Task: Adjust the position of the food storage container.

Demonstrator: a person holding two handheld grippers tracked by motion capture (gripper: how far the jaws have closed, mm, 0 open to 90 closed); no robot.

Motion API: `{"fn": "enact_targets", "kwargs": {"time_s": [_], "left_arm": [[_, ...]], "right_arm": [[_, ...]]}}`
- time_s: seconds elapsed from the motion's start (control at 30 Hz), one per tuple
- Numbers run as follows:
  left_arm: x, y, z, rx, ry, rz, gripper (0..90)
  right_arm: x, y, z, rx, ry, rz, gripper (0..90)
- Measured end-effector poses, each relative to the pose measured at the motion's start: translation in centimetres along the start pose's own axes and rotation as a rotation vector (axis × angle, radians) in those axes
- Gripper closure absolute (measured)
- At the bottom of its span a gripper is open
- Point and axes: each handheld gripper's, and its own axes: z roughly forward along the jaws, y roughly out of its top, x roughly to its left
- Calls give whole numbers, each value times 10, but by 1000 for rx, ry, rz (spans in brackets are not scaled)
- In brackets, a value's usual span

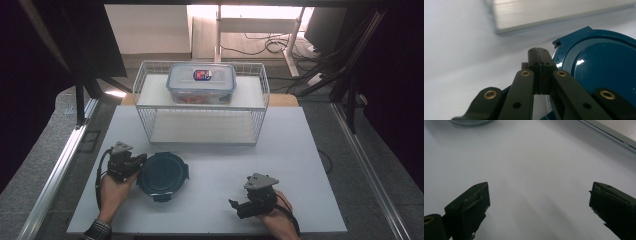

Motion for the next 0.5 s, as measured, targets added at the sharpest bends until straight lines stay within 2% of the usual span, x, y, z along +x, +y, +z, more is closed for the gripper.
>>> {"fn": "enact_targets", "kwargs": {"time_s": [0.1, 0.13, 0.17, 0.2, 0.3, 0.37, 0.4, 0.43, 0.5], "left_arm": [[-5, 1, 1, 2, -8, 16, 900], [-2, 2, 0, 9, -36, 15, 900], [-2, 2, 0, 9, -36, 15, 900], [3, 2, -2, 6, -64, -6, 900], [14, -4, -11, 9, -28, -38, 900], [19, -13, -18, 24, -30, -66, 900], [19, -23, -21, 56, -25, -62, 900], [19, -23, -21, 56, -25, -62, 900], [13, -32, -22, 94, -44, -45, 900]], "right_arm": [[0, 0, 1, 3, 1, -2, 29], [0, -1, 1, 5, 1, -3, 29], [0, -1, 1, 5, 1, -3, 29], [-1, -1, 0, 4, -1, -4, 29], [-3, -2, -2, 0, -9, 6, 30], [-6, -3, -3, -1, -12, 13, 30], [-7, -3, -3, -3, -11, 19, 31], [-7, -3, -3, -3, -11, 19, 31], [-8, -3, -3, -3, -10, 18, 31]]}}
